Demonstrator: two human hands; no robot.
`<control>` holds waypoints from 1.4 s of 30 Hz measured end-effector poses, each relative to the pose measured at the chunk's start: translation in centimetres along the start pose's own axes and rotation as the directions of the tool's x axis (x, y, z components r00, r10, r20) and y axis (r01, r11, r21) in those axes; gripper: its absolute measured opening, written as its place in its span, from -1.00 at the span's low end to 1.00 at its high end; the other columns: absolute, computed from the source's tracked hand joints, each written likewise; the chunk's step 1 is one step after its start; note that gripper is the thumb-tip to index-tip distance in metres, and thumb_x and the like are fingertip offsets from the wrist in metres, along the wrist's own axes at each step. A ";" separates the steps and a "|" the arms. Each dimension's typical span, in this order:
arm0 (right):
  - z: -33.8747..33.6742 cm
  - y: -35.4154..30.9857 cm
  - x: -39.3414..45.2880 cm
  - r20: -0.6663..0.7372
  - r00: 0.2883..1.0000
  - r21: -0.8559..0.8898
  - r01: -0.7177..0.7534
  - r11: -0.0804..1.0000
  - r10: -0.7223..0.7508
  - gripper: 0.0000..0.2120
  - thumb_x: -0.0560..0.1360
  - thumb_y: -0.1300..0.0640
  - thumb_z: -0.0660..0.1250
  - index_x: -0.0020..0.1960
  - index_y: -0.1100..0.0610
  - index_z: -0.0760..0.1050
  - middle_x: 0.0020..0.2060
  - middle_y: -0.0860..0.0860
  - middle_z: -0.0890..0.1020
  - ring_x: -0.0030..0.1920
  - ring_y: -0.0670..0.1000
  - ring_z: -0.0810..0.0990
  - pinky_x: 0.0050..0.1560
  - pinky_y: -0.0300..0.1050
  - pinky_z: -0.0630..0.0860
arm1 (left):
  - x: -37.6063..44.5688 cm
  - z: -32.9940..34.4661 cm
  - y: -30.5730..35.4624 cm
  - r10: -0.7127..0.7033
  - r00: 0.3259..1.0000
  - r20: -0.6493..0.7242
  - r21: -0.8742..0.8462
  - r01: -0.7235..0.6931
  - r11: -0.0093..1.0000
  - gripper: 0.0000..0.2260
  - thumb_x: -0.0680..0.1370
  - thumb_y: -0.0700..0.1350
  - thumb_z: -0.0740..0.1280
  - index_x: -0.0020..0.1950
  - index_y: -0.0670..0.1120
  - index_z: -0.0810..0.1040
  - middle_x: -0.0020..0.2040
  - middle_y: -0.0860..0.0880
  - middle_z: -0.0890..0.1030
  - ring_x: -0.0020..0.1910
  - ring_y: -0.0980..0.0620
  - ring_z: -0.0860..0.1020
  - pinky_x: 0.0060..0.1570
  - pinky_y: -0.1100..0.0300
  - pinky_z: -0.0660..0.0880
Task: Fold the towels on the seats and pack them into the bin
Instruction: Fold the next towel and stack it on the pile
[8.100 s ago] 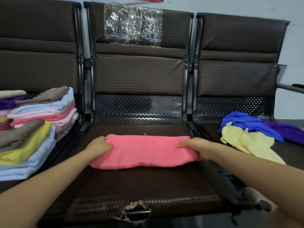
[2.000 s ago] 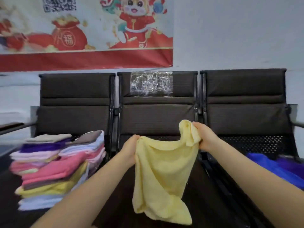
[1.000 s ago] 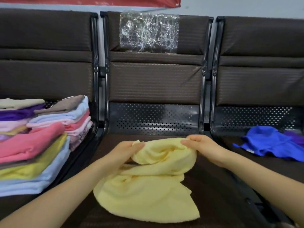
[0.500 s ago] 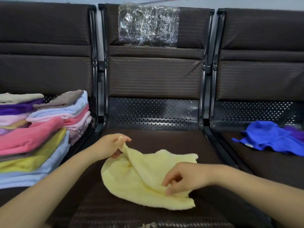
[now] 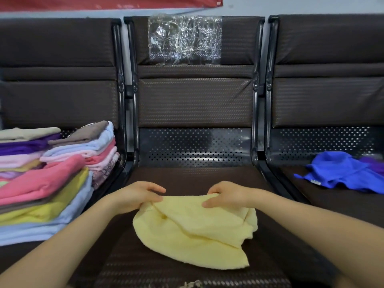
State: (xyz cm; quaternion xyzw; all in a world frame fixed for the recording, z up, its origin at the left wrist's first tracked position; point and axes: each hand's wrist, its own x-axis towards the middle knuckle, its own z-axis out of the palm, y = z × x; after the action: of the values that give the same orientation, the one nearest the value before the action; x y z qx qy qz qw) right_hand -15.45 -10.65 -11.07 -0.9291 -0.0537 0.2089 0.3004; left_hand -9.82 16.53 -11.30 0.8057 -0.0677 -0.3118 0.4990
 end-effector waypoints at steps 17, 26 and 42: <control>-8.9 3.4 -6.5 -0.112 0.993 0.525 0.097 0.846 -0.044 -0.56 0.38 -0.07 0.51 0.04 0.28 0.60 -0.07 0.12 0.70 -0.14 0.06 0.68 -0.19 -0.13 0.57 | -0.7 -0.3 5.3 0.265 0.804 -0.531 -0.521 -0.558 0.646 -0.83 0.63 -0.10 0.19 0.01 -0.13 0.54 -0.22 0.01 0.68 -0.19 0.14 0.64 -0.10 0.24 0.54; -10.9 5.2 -1.9 -0.493 0.793 0.828 0.299 0.475 0.359 -0.63 0.47 0.13 0.42 0.24 0.20 0.53 0.06 0.16 0.67 0.07 0.16 0.65 0.09 0.06 0.58 | 5.1 -1.5 8.6 0.287 0.745 -0.602 0.012 -0.351 0.936 -0.78 0.60 0.03 0.25 0.13 -0.07 0.54 0.03 -0.04 0.58 0.03 -0.04 0.54 0.06 0.06 0.48; -5.1 8.3 -1.4 -0.226 0.843 0.366 -0.391 0.844 0.488 -0.75 0.58 -0.01 0.25 -0.06 0.18 0.52 -0.32 0.03 0.56 -0.37 -0.02 0.52 -0.36 -0.22 0.43 | 8.0 3.4 3.4 0.074 0.858 -0.509 0.266 0.075 0.961 -0.38 0.59 0.15 0.22 0.54 -0.11 0.14 0.49 -0.14 0.28 0.43 -0.16 0.31 0.31 0.04 0.32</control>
State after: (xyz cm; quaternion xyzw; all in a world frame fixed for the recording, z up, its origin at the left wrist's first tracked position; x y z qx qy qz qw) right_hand -14.80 -20.47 -11.65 -0.8790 0.2441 0.1300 0.3883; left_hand -4.66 8.88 -12.91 0.9212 0.0252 -0.0729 0.3812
